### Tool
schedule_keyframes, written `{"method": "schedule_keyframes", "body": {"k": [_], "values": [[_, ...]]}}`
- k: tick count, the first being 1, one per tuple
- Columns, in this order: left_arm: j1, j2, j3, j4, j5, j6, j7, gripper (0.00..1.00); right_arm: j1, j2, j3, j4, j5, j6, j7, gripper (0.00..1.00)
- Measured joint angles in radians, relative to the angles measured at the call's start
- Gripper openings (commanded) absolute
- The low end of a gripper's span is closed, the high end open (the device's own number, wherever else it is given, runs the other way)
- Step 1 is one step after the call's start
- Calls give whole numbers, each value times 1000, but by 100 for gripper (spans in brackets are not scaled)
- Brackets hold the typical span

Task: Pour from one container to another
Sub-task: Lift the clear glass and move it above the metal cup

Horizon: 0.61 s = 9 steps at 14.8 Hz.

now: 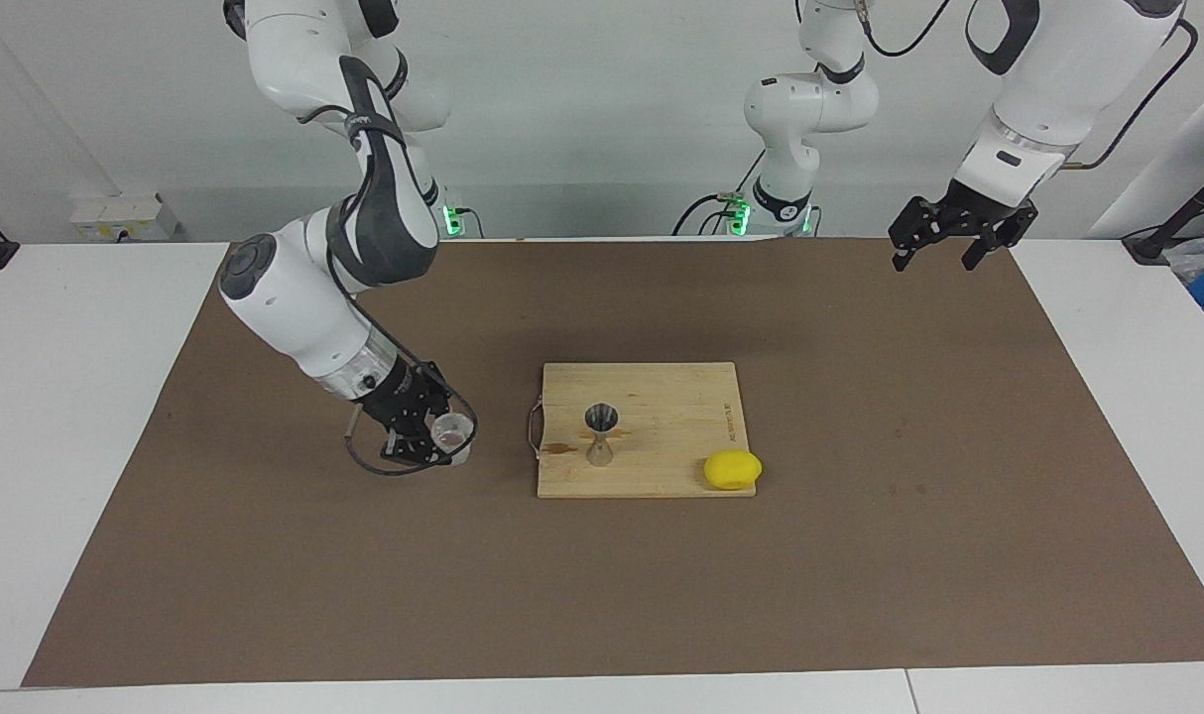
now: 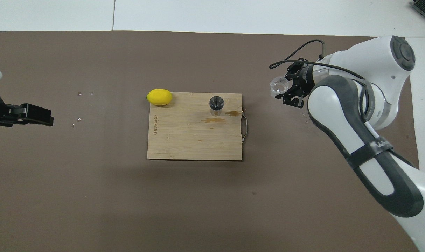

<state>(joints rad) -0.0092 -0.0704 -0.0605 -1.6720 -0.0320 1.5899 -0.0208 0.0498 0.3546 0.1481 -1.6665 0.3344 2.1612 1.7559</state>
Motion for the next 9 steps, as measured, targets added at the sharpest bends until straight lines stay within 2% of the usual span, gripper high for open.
{"method": "schedule_keyframes", "body": {"k": [3, 9], "values": [[-9, -1, 0, 0, 0, 1, 0, 100, 76, 21, 0, 61, -115, -22, 136, 0], [-11, -1, 6, 0, 0, 1, 0, 100, 171, 65, 0, 170, -222, -81, 277, 0]]}}
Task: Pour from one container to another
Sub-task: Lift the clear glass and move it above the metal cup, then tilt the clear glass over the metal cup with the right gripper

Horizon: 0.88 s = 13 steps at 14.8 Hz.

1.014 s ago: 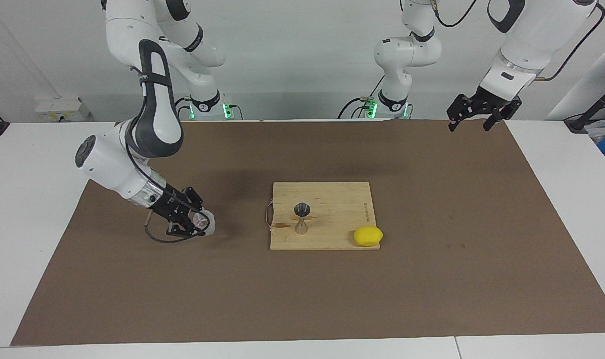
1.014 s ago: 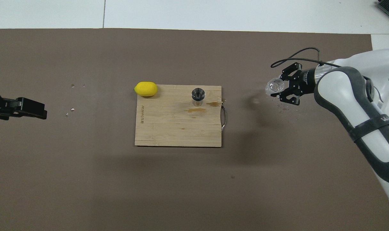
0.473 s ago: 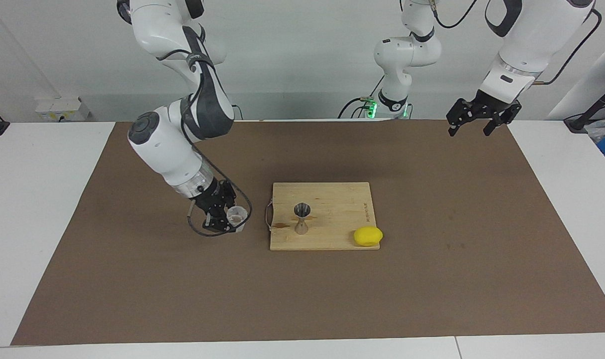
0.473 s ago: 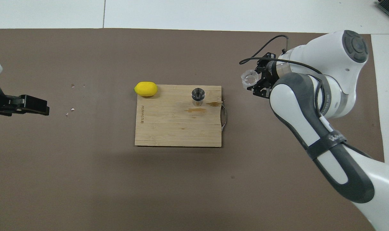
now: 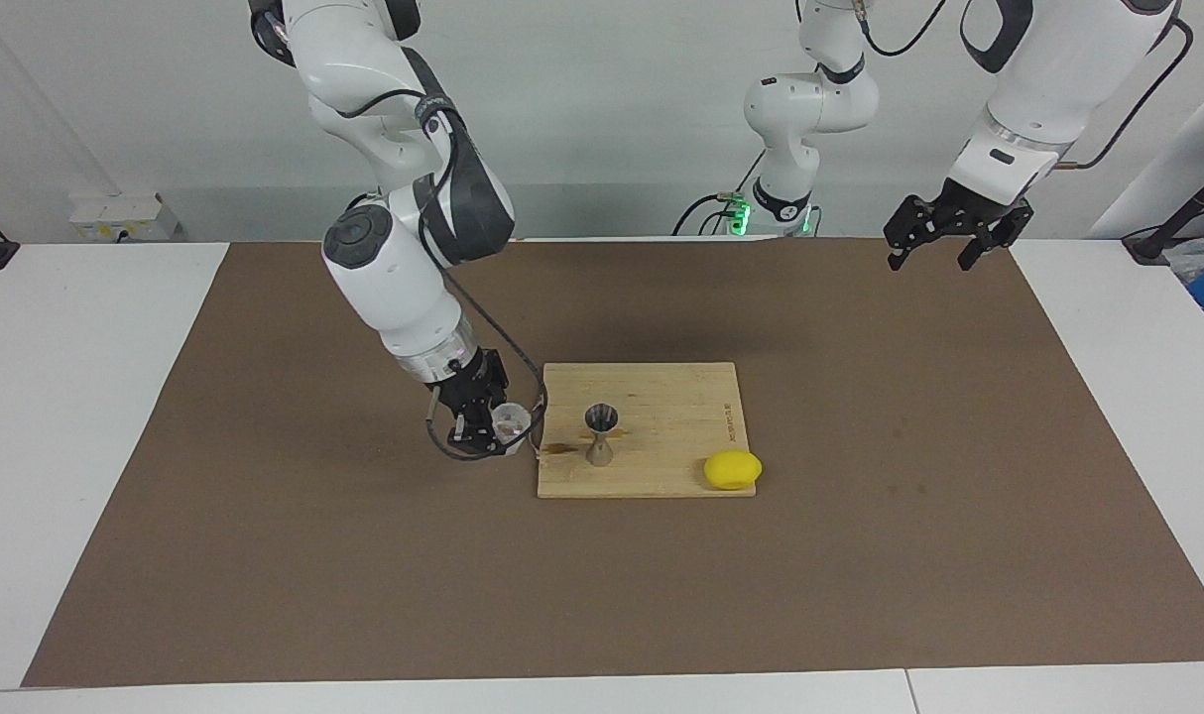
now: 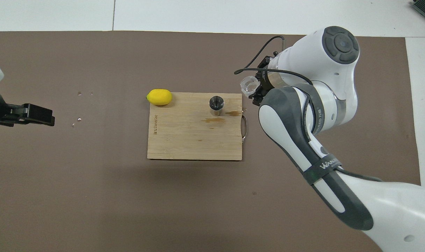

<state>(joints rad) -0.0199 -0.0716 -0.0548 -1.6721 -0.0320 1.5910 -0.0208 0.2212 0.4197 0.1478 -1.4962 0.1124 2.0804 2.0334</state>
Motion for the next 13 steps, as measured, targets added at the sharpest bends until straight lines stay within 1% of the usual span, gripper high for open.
{"method": "schedule_keyframes", "body": {"k": [4, 8, 13], "values": [[0, 0, 0, 0, 0, 0, 0, 100, 44, 18, 0, 31, -100, -25, 19, 0], [0, 0, 0, 0, 0, 0, 0, 100, 79, 50, 0, 100, -175, -79, 23, 0], [0, 0, 0, -1, 0, 0, 0, 100, 126, 69, 0, 110, -242, -87, 23, 0]]}}
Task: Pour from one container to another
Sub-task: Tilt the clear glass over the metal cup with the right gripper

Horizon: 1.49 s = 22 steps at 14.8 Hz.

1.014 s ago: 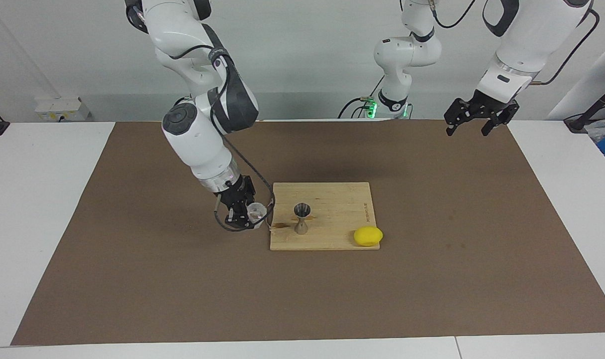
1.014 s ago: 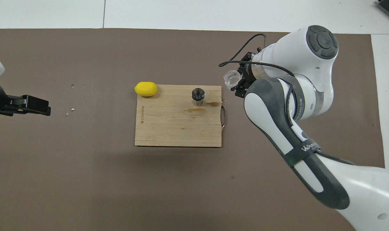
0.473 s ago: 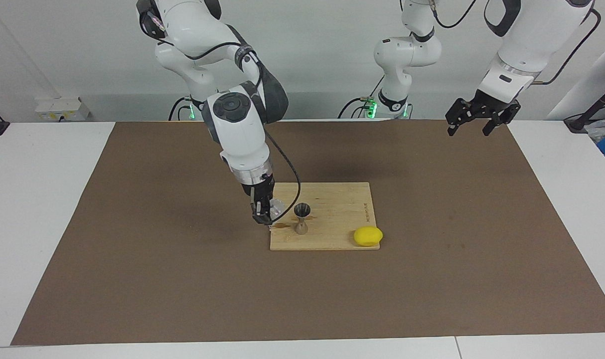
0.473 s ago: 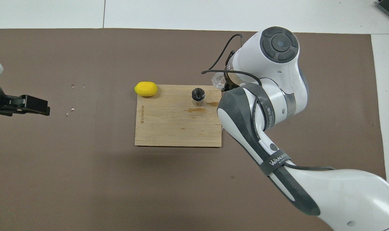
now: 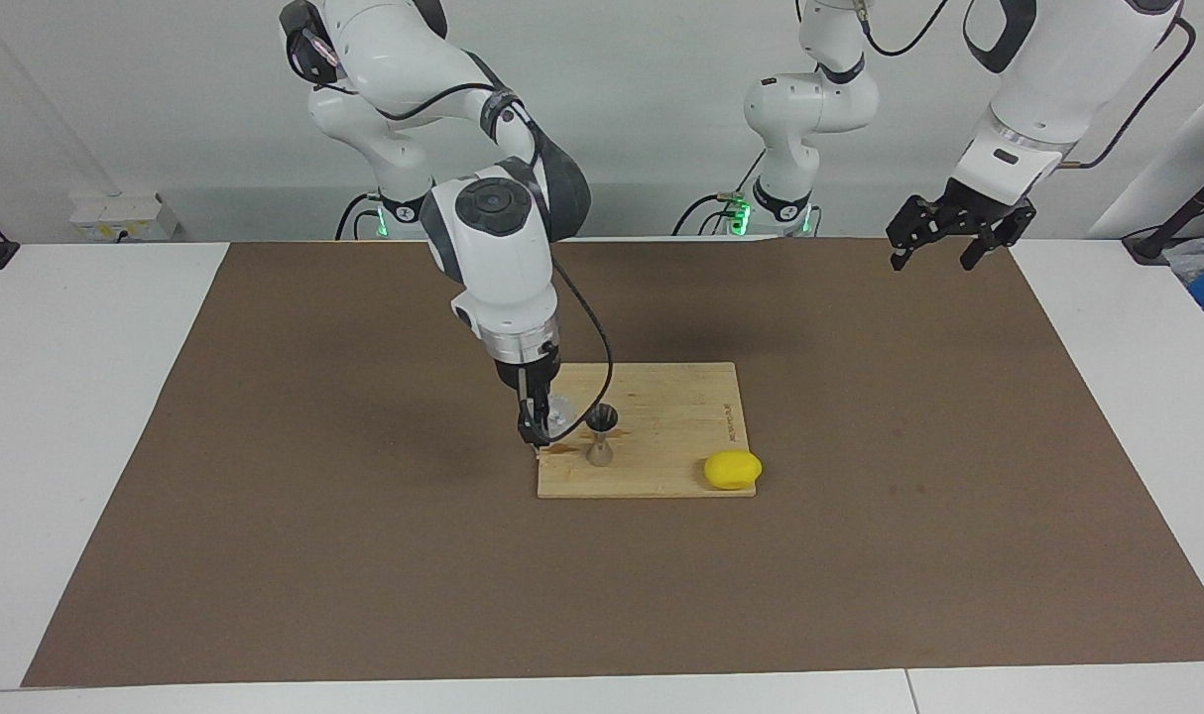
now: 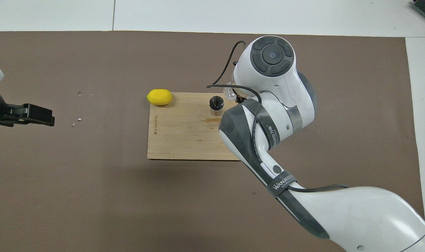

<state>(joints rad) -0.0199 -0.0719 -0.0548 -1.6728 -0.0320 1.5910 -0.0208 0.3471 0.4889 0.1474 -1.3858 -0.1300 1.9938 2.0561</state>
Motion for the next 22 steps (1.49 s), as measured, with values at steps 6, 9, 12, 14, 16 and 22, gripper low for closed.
{"method": "schedule_keyframes", "body": {"k": [6, 9, 12, 14, 16, 22], "values": [[0, 0, 0, 0, 0, 0, 0, 100, 48, 27, 0, 27, -113, -24, 0, 0], [0, 0, 0, 0, 0, 0, 0, 100, 65, 30, 1, 35, -179, -56, 0, 0], [0, 0, 0, 0, 0, 0, 0, 100, 75, 30, 2, 39, -216, -70, 0, 0], [0, 0, 0, 0, 0, 0, 0, 100, 79, 30, 2, 41, -240, -70, 0, 0], [0, 0, 0, 0, 0, 0, 0, 100, 88, 30, 5, 43, -265, -70, -3, 0], [0, 0, 0, 0, 0, 0, 0, 100, 117, 30, 5, 47, -328, -79, -35, 0]]}}
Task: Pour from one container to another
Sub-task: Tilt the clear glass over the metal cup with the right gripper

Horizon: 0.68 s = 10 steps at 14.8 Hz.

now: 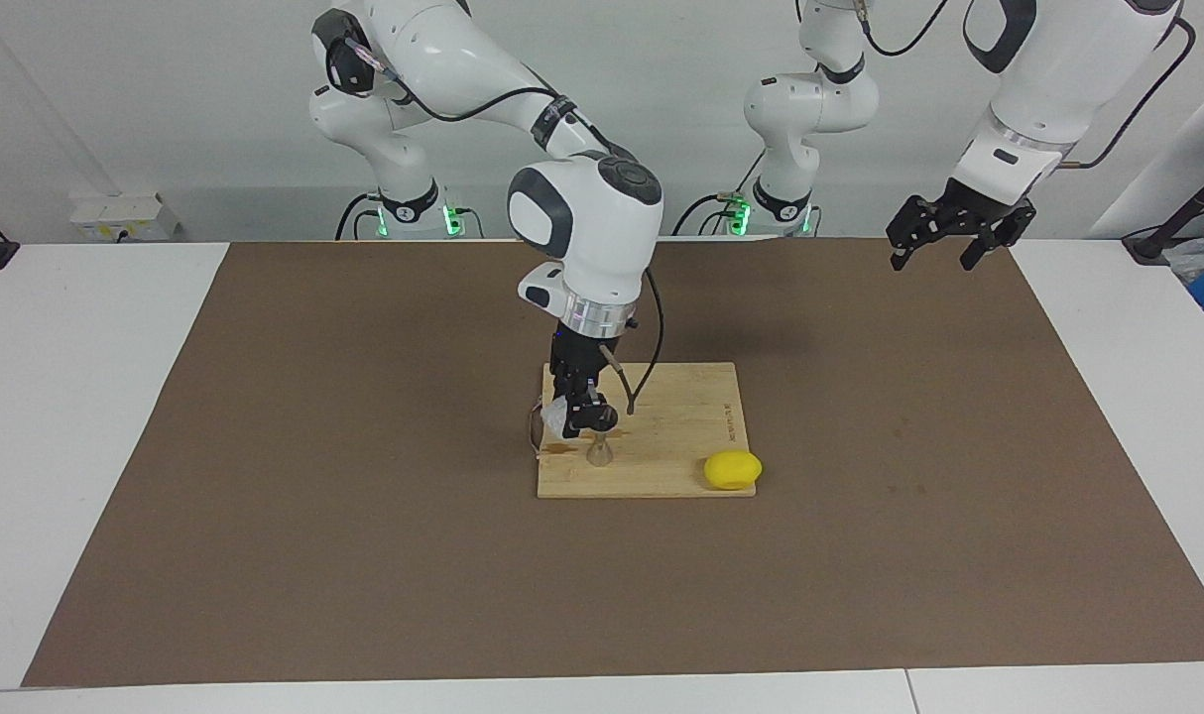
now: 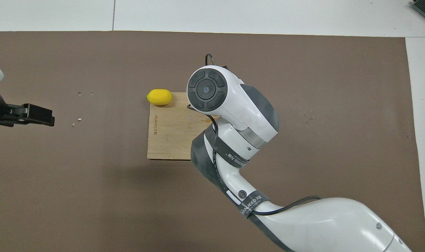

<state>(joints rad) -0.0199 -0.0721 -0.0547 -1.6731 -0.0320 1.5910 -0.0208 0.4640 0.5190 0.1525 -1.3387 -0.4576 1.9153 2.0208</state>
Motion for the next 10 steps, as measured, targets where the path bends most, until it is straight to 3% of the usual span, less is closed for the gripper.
{"method": "schedule_keyframes", "body": {"k": [10], "values": [[0, 0, 0, 0, 0, 0, 0, 100, 5, 0, 0, 3, -13, -12, -43, 0]]}}
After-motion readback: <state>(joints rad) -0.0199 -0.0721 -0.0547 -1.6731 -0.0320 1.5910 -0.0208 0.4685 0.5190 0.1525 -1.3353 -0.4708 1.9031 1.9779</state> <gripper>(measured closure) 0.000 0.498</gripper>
